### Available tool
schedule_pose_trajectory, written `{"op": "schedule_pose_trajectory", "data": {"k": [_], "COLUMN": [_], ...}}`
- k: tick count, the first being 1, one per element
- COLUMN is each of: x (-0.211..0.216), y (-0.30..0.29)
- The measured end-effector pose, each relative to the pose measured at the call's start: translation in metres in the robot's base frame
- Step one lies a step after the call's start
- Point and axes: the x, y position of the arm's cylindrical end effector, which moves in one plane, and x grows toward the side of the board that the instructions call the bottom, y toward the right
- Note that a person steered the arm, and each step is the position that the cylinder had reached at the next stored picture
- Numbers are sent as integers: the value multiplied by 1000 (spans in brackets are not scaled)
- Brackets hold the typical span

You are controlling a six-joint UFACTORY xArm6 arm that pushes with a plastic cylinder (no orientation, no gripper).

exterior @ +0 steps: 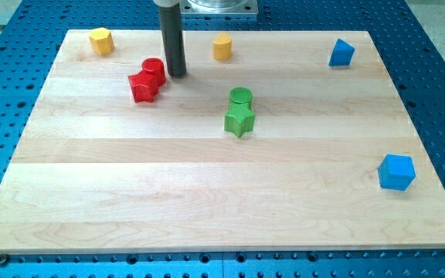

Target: Merge the yellow blocks with each other

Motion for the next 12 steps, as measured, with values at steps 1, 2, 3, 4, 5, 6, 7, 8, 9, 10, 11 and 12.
{"op": "schedule_pose_trajectory", "data": {"k": [1, 2, 3, 4, 5, 6, 7, 8, 9, 10, 11, 12], "x": [-7, -48, -17, -29, -16, -29, -89, -92, -66, -52, -14, 4], "y": [-31, -35, -57, -53, -165, -235, -217, -172, -73, -19, -55, -4]}}
